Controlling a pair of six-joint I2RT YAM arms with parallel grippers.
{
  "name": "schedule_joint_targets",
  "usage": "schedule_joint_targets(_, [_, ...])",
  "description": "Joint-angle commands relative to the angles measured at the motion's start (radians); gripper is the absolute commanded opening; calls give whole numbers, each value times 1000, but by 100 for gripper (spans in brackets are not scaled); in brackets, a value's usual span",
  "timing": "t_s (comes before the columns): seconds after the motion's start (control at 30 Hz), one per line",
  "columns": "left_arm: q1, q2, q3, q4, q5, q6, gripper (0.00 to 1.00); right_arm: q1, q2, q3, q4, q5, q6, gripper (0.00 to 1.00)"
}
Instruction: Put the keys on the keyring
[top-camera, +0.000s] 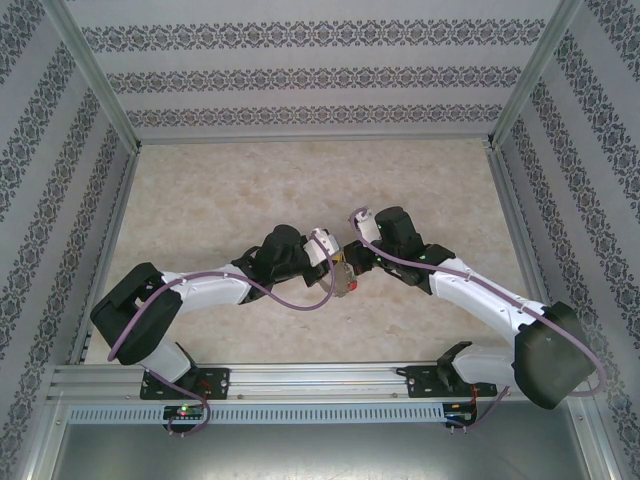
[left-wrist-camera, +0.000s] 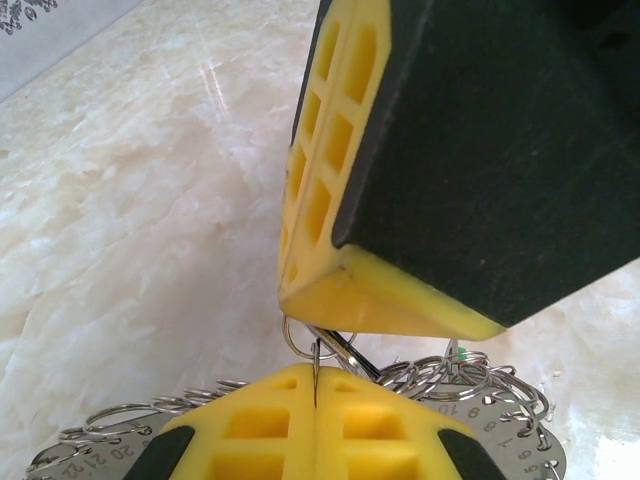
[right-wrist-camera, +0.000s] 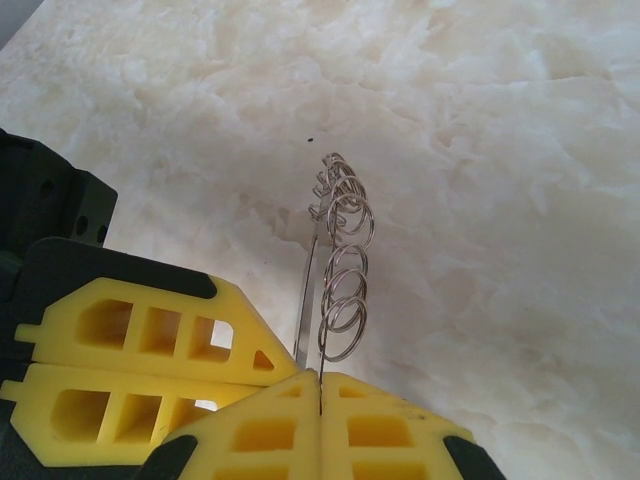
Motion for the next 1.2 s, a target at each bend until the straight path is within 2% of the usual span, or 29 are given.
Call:
schedule_joint_targets(0.0, [-11, -12, -34, 54, 5, 2, 0, -23, -5, -6, -26, 61, 16, 0])
schedule_joint_targets(0.17, [-12, -9, -55, 93, -26, -1, 0, -22, -17, -9, -1, 11, 14, 0])
schedule_joint_targets(0.27, [-11, -5, -47, 74, 5, 11, 0, -13, -35, -7, 29, -55, 2, 0])
schedule_joint_targets(0.4, [-11, 1, -35, 48, 19, 29, 7, 10, -46, 6, 37, -111, -22, 0])
schedule_joint_targets(0.6, [-11, 2, -23, 4, 21, 53, 19, 17, -36, 10, 36, -125, -28, 0])
schedule_joint_targets(0.7, [-11, 4, -14, -20, 20, 63, 20, 19, -32, 14, 35, -127, -31, 0])
schedule_joint_targets(0.83, [-11, 7, -6, -32, 27, 69, 18, 19, -26, 17, 33, -127, -33, 0])
schedule_joint_targets(0.9, [-11, 11, 0, -49, 38, 79, 11, 19, -23, 17, 33, -122, -33, 0])
schedule_joint_targets(1.07, [-11, 8, 4, -78, 32, 98, 1, 20, -19, 21, 22, -91, -33, 0])
schedule_joint_targets(1.17, [-10, 2, -1, -87, 27, 107, 0, 13, -20, 20, 7, -52, -29, 0])
